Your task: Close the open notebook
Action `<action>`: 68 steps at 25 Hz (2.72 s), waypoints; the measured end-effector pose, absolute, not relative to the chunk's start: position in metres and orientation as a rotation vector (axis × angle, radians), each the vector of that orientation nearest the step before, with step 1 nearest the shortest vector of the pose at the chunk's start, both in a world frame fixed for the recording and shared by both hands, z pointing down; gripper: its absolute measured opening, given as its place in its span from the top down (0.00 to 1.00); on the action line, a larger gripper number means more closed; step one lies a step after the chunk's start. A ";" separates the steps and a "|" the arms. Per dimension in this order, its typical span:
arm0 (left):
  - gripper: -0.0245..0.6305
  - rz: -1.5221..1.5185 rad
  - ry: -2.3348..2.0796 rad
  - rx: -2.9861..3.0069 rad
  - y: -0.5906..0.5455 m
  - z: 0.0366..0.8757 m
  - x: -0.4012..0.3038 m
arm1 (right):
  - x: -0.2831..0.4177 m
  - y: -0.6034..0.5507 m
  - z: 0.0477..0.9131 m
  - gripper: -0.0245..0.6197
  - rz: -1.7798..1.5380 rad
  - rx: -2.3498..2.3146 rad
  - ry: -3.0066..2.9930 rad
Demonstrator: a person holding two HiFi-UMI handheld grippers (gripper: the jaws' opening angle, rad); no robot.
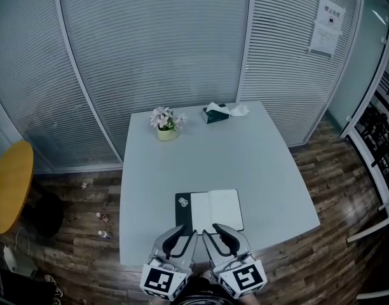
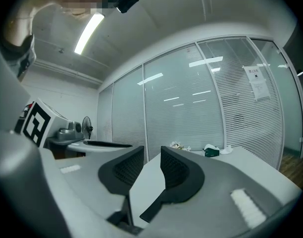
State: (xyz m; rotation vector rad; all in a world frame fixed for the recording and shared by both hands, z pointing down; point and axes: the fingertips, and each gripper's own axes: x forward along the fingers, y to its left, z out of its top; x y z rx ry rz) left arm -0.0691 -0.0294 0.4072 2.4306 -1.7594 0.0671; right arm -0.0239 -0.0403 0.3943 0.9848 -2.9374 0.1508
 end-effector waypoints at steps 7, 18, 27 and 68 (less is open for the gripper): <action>0.81 0.071 -1.735 2.416 -0.042 0.414 -0.078 | -0.032 -0.050 0.401 0.79 0.176 0.986 -2.919; 0.81 0.045 -1.626 2.495 -0.084 0.410 -0.090 | -0.050 -0.090 0.391 0.79 0.136 1.080 -2.893; 0.81 0.039 -1.610 2.478 -0.098 0.425 -0.126 | -0.086 -0.105 0.404 0.79 0.131 1.069 -2.861; 0.81 0.266 -1.605 2.086 -0.122 0.583 -0.153 | -0.101 -0.138 0.487 0.79 0.303 0.818 -2.751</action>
